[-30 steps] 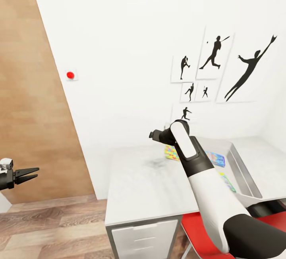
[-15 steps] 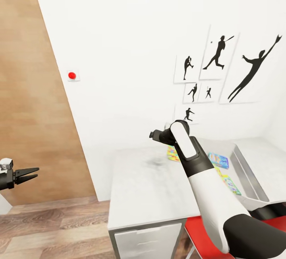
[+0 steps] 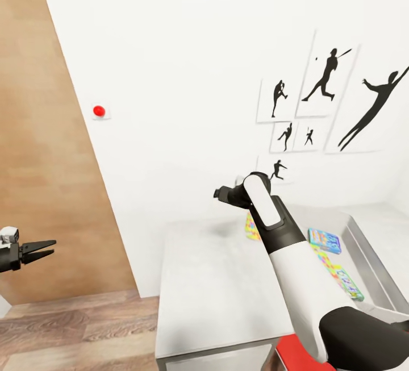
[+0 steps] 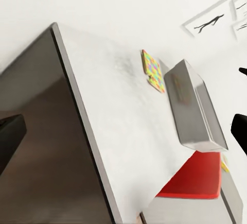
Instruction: Put all the toys in the child's room - the three board games (two on the bed and one on the table), the two jigsaw puzzles on the table, and the tennis ball on the table - inside the toy box on the table in the child's room.
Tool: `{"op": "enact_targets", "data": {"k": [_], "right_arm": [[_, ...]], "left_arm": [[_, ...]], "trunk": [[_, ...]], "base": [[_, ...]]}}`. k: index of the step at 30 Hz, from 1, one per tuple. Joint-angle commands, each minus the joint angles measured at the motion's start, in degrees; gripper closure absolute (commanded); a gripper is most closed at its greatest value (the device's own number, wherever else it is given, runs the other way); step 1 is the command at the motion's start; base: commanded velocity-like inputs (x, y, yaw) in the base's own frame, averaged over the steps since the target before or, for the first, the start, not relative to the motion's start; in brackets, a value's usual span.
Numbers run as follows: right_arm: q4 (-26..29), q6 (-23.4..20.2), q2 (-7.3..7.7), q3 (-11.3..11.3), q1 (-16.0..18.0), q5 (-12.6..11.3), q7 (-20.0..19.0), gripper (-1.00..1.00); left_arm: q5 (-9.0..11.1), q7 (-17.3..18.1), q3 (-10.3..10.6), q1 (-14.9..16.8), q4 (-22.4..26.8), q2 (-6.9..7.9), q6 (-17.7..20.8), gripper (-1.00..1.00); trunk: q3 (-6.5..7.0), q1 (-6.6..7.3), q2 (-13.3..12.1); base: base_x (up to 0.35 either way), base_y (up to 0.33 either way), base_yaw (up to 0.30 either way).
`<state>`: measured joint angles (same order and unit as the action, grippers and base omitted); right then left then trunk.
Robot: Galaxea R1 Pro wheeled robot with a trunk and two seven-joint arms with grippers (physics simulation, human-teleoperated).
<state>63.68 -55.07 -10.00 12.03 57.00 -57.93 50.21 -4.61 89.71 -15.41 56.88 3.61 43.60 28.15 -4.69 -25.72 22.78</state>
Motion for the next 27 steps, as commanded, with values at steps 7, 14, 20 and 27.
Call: {"op": "enact_targets", "data": {"k": [7, 14, 20, 27], "right_arm": [[-0.04, -0.12, 0.00, -0.19, 0.08, -0.52, 0.59, -1.00], [-0.05, -0.13, 0.00, -0.16, 0.07, -0.52, 0.59, -1.00], [-0.05, -0.08, 0.00, -0.07, 0.04, -0.52, 0.59, -1.00], [-0.73, -0.12, 0.00, -0.12, 0.04, -0.52, 0.59, -1.00]], "left_arm": [[-0.49, 0.29, -0.32, 0.07, -0.01, 0.00, 0.59, -1.00], [-0.49, 0.29, -0.32, 0.07, -0.01, -0.02, 0.59, -1.00], [-0.49, 0.29, -0.32, 0.07, -0.01, -0.16, 0.59, -1.00], [-0.49, 0.29, -0.32, 0.07, -0.01, -0.18, 0.59, -1.00]], "trunk": [[-0.65, -0.06, 0.14], [-1.28, -0.06, 0.14], [-1.43, -0.06, 0.14], [-1.45, -0.06, 0.14]], "base": [[0.135, 0.001, 0.000], [0.024, 0.000, 0.000], [0.072, -0.083, 0.000], [0.020, -0.020, 0.000]]}}
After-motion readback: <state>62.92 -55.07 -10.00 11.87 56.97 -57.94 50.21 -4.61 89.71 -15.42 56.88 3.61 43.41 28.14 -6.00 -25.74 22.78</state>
